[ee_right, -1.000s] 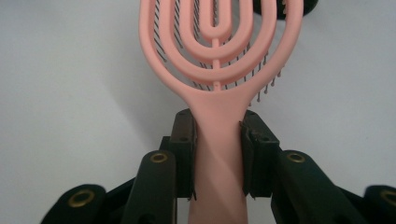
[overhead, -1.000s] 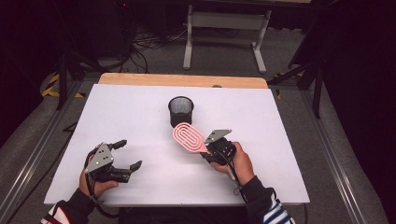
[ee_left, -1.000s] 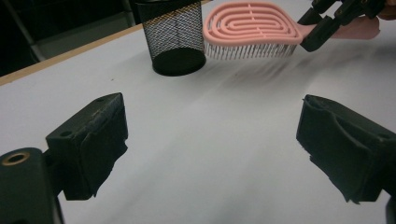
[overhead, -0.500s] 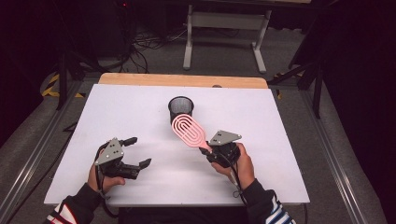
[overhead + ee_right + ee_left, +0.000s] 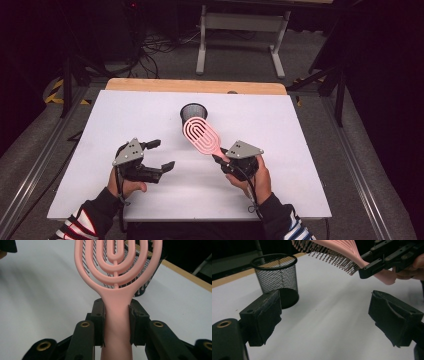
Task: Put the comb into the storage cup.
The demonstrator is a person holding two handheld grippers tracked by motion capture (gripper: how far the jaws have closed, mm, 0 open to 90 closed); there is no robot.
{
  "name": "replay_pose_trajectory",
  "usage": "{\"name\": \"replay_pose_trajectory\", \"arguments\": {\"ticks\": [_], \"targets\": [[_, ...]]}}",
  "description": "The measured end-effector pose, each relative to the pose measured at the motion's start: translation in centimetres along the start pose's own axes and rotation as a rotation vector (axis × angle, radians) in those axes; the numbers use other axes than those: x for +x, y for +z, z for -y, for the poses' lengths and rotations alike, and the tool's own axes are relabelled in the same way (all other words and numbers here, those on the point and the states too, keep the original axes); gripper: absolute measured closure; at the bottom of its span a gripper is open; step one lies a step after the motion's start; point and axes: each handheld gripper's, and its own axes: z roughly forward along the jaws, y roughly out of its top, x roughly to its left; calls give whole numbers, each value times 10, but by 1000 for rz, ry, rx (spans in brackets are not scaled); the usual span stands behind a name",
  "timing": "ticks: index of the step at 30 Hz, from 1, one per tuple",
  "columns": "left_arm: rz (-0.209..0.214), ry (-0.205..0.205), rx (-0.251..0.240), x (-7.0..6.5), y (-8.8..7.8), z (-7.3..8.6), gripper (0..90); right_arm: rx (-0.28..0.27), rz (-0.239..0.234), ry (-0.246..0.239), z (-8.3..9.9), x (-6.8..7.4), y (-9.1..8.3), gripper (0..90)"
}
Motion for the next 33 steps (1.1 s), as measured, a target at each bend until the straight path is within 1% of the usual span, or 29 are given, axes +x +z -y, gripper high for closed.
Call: {"name": "replay_pose_trajectory", "arguments": {"ticks": [1,2,5,6,8,9,10,13,14,15,20,22,23,25,26,31,33], "targets": [[5,7,-2,0,3,-2,124,-9,4,0,0,1,-1,699],[17,-1,-7,-1,6,-4,124,-22,9,-3,0,1,-1,699],[43,-6,-17,-3,13,-10,119,-49,21,-7,-1,3,-3,699],[53,-24,-25,-4,16,-13,116,-54,20,-7,-1,3,-3,699],[63,-24,-36,-5,19,-17,113,-60,20,-10,-1,5,-3,699],[73,-34,-39,-5,21,-19,113,-65,20,-11,-1,6,-3,699],[89,-48,-55,-5,25,-21,113,-71,23,-15,-1,7,-2,699],[110,-73,-65,-5,30,-23,113,-87,22,-28,-2,11,-2,699],[113,-75,-67,-5,32,-24,114,-88,20,-32,-2,12,-2,699],[117,-89,-69,-6,35,-25,114,-89,17,-37,-2,14,-1,699],[133,-112,-90,-7,41,-29,124,-99,15,-55,-2,21,2,699],[134,-116,-93,-7,42,-29,138,-97,14,-60,-2,22,2,699],[132,-125,-96,-7,44,-30,138,-96,15,-64,-2,23,3,699],[133,-141,-105,-6,46,-30,160,-96,12,-78,-2,26,5,699],[135,-156,-107,-6,47,-30,176,-95,15,-80,-1,27,5,699],[137,-206,-136,-2,48,-30,264,-103,28,-79,0,27,6,699],[126,-223,-140,-2,50,-31,303,-109,32,-78,0,28,6,699]]}}
